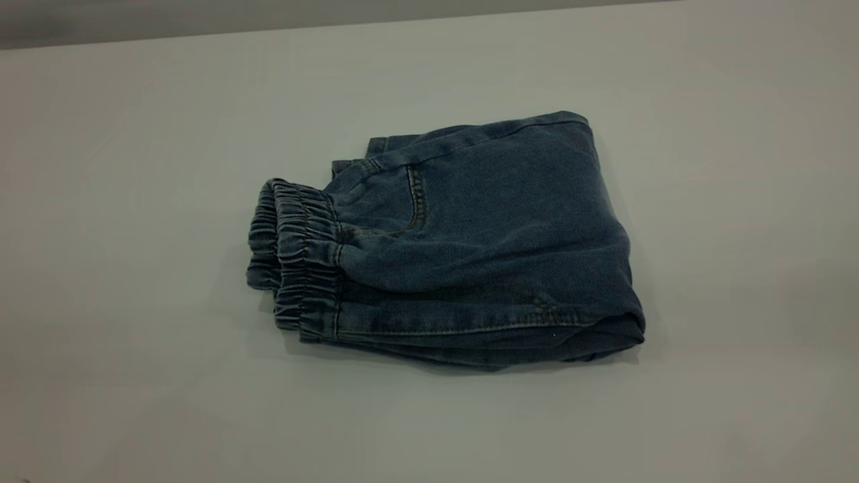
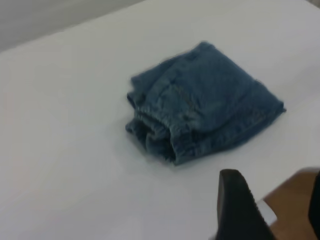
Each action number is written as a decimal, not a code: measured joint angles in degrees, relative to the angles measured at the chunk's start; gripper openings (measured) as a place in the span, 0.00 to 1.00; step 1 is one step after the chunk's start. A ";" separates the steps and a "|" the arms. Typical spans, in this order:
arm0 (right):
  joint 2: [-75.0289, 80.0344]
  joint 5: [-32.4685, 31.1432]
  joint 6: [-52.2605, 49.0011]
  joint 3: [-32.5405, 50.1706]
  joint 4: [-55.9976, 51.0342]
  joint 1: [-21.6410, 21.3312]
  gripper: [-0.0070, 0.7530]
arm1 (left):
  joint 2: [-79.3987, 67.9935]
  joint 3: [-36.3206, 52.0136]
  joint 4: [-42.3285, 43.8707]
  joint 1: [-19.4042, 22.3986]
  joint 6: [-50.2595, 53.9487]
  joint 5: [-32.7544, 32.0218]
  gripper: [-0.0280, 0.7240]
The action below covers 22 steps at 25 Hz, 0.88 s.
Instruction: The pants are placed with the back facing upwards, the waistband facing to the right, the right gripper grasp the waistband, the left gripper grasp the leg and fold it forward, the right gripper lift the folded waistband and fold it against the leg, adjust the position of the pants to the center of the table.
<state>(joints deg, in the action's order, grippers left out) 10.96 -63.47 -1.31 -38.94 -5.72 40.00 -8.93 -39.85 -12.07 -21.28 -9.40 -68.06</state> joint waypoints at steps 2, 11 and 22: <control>-0.97 0.81 -0.12 3.27 0.00 0.00 0.58 | 0.12 2.38 0.00 0.00 0.81 0.00 0.48; -1.34 2.71 -0.14 10.05 1.02 0.00 0.58 | 0.01 9.51 5.24 0.00 1.42 2.75 0.48; -1.34 2.53 -0.14 10.00 0.48 0.00 0.58 | -0.10 10.91 6.12 0.00 1.79 6.05 0.48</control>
<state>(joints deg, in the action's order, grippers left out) 9.62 -60.94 -1.45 -28.94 -5.24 40.00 -9.03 -28.94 -5.95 -21.28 -7.61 -62.02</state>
